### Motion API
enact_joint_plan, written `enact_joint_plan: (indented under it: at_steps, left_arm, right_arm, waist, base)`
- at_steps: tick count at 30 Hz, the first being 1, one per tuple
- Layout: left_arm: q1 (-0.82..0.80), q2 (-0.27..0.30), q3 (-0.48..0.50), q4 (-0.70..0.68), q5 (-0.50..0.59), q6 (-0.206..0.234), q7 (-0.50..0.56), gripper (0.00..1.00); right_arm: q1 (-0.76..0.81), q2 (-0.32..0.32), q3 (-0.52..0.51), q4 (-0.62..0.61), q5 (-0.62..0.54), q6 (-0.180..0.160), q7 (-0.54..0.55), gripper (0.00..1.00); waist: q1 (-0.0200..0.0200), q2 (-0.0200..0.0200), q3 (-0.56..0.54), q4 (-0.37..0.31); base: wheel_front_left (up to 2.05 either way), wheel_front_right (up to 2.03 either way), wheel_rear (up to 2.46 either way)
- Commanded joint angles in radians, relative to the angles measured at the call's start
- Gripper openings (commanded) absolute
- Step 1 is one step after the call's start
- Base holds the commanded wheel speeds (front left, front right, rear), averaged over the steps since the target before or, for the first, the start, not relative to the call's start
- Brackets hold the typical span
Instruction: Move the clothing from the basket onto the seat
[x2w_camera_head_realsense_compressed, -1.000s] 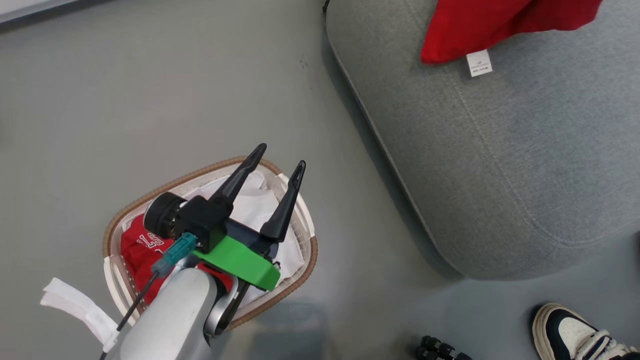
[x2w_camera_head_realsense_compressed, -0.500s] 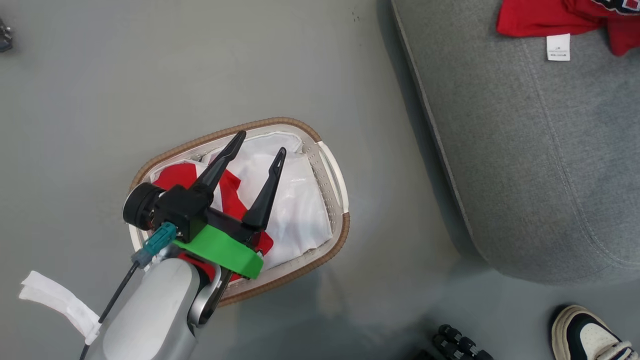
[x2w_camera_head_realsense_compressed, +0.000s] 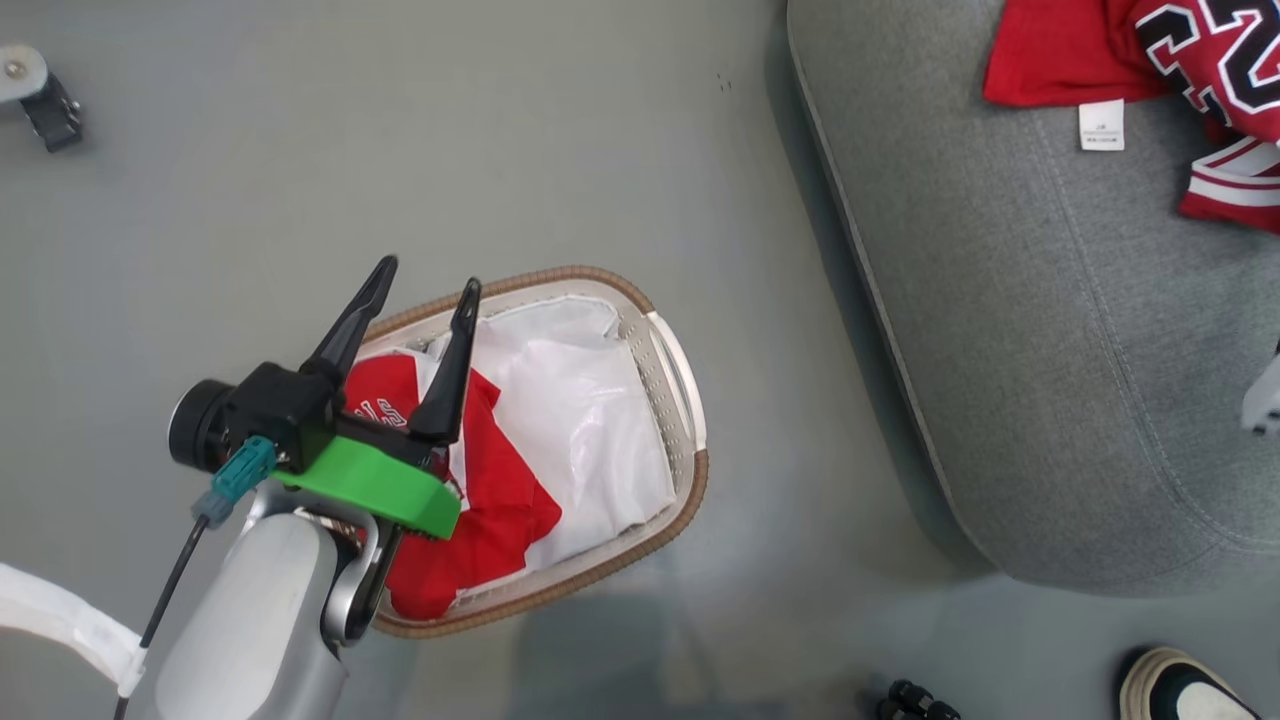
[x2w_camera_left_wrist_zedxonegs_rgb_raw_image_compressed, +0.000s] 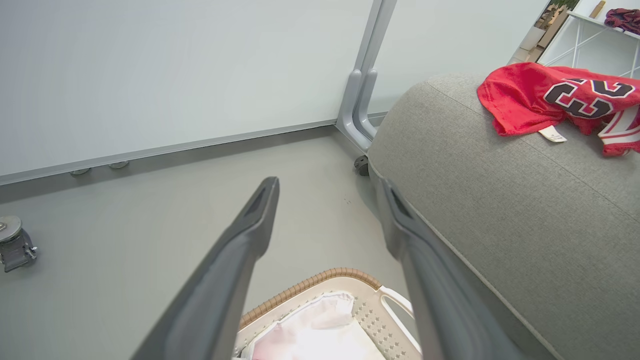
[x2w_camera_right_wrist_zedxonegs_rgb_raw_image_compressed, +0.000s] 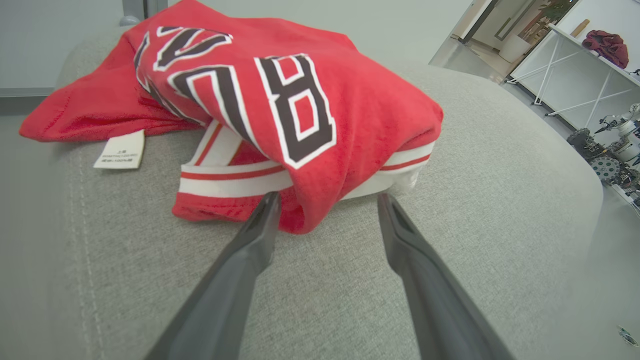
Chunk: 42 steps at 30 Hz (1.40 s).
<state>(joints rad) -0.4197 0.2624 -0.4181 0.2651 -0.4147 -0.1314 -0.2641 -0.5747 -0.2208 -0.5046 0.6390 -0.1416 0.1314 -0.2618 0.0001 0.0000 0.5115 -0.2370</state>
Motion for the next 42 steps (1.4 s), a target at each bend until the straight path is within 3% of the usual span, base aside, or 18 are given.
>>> enact_joint_plan:
  at_steps: [1, 9, 12, 19, 27, 42]
  left_arm:
    - [0.019, -0.006, 0.017, 0.006, 0.009, 0.001, -0.001, 1.0]
    - [0.077, -0.041, 0.131, 0.022, 0.034, 0.001, 0.0, 1.0]
    - [0.089, -0.049, 0.158, 0.023, 0.053, 0.001, 0.0, 1.0]
    - [0.124, -0.092, 0.243, 0.048, 0.079, 0.001, -0.001, 1.0]
    - [0.154, -0.129, 0.359, 0.068, 0.114, 0.001, -0.001, 1.0]
    - [0.235, -0.182, 0.469, 0.08, 0.22, 0.001, 0.0, 1.0]
  right_arm:
    - [0.04, 0.005, 0.02, -0.022, 0.015, -0.001, -0.004, 1.0]
    - [0.198, 0.038, 0.205, -0.195, 0.109, -0.001, -0.004, 1.0]
    - [0.219, 0.031, 0.276, -0.242, 0.148, -0.001, -0.004, 1.0]
    - [0.237, 0.082, 0.409, -0.325, 0.202, -0.001, -0.004, 1.0]
    - [0.176, 0.133, 0.55, -0.296, 0.24, -0.001, -0.005, 1.0]
    - [0.196, 0.167, 0.641, -0.187, 0.269, -0.001, -0.005, 1.0]
  waist:
    - [-0.0001, 0.0, -0.036, 0.01]
    - [-0.0001, 0.0, -0.114, 0.049]
    - [-0.0001, 0.0, -0.138, 0.072]
    - [-0.0001, 0.0, -0.189, 0.148]
    - [-0.0001, 0.0, -0.225, 0.21]
    - [-0.0001, 0.0, -0.32, 0.253]
  base:
    - [0.0, 0.0, 0.0]
    - [0.0, 0.0, 0.0]
    - [0.0, 0.0, 0.0]
    - [0.0, 0.0, 0.0]
    - [0.0, 0.0, 0.0]
    - [0.0, 0.0, 0.0]
